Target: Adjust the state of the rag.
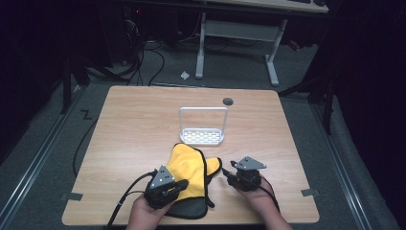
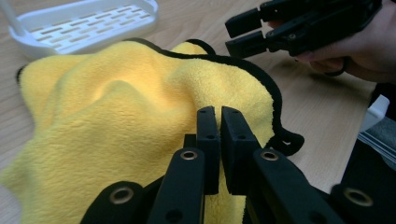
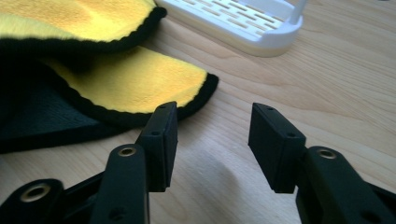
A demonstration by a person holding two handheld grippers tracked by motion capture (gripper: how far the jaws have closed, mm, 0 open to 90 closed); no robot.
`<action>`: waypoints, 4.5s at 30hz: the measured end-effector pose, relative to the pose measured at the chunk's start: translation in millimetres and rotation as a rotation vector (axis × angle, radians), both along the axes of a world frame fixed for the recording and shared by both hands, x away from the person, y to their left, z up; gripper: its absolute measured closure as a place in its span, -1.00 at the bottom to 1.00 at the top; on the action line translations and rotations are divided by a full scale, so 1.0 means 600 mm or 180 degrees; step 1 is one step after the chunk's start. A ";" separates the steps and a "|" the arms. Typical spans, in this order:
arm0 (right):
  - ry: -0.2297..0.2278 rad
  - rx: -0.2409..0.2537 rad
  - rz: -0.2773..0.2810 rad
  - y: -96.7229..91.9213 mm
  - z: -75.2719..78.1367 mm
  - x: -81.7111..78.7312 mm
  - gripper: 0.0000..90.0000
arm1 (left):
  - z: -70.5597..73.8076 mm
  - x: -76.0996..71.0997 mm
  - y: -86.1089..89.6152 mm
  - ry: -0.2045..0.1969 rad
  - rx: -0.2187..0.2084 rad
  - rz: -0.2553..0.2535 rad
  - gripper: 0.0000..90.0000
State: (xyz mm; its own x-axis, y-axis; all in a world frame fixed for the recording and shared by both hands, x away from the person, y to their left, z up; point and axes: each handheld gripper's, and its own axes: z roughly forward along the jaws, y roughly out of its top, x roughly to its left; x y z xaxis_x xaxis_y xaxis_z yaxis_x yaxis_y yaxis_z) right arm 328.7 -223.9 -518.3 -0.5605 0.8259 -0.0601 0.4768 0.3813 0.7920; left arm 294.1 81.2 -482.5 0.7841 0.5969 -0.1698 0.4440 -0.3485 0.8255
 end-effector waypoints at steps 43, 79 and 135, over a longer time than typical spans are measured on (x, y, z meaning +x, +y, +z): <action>0.0222 -0.0317 0.0143 -0.002 -0.014 0.022 1.00 | -0.054 0.065 0.137 0.0418 0.0283 0.0768 0.93; 0.0122 -0.0319 0.0036 -0.019 -0.010 0.012 0.92 | -0.003 0.084 0.116 0.0046 -0.0008 0.0913 -0.02; 0.0272 -0.0452 0.0184 0.002 -0.012 -0.011 1.00 | -0.072 0.109 0.165 0.0466 0.0555 0.0722 0.99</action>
State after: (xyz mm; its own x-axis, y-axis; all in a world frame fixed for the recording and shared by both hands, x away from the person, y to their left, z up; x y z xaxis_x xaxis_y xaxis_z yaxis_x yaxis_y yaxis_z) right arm 322.2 -222.5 -525.5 -0.6149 0.7788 -0.1240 0.5140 0.5151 0.6859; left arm 359.3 180.4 -525.8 0.6025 0.7838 -0.1506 0.6362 -0.3577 0.6836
